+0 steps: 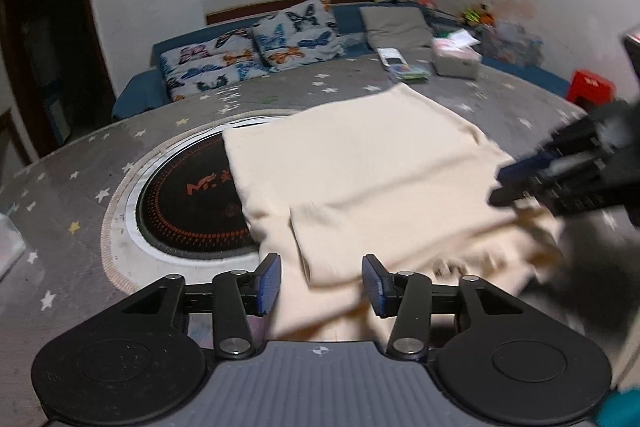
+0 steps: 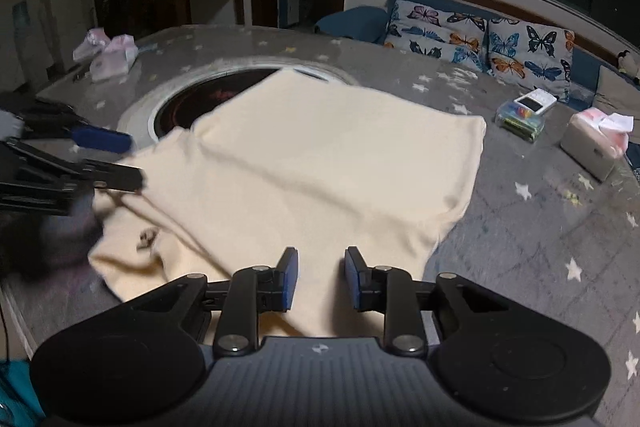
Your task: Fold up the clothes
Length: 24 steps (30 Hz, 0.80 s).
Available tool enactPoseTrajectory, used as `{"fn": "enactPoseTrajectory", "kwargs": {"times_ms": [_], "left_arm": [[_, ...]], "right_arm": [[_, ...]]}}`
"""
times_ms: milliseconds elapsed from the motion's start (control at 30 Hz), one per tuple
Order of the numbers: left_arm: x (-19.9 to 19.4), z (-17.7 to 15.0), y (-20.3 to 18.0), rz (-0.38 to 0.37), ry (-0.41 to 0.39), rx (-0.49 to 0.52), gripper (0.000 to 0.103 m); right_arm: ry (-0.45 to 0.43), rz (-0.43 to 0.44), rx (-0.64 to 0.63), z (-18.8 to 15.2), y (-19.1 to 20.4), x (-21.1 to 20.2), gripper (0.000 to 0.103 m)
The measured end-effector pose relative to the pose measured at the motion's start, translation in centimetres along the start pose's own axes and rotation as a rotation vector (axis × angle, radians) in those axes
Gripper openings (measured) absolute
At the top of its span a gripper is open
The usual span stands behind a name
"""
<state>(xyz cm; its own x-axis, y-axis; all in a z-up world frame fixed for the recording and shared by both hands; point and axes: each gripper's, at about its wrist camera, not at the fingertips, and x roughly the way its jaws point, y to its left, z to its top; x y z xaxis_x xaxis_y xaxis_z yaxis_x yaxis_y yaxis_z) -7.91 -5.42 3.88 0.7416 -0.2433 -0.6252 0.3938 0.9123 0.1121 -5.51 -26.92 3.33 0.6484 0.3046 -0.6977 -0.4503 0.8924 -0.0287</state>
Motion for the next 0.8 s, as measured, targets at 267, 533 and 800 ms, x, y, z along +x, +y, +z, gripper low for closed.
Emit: {"fn": "enactPoseTrajectory", "kwargs": {"times_ms": [267, 533, 800], "left_arm": [[-2.2, -2.9, -2.3, -0.024, -0.007, 0.208, 0.055], [-1.4, -3.3, -4.4, -0.023, -0.069, 0.32, 0.055], [-0.6, -3.1, -5.4, -0.047, -0.106, 0.336, 0.025]], "right_arm": [[0.0, -0.009, -0.058, -0.5, 0.5, -2.2, 0.033], [0.014, -0.043, -0.13, -1.5, 0.8, -4.2, 0.043], [0.055, -0.06, -0.269, -3.1, 2.0, -5.0, 0.05]]}}
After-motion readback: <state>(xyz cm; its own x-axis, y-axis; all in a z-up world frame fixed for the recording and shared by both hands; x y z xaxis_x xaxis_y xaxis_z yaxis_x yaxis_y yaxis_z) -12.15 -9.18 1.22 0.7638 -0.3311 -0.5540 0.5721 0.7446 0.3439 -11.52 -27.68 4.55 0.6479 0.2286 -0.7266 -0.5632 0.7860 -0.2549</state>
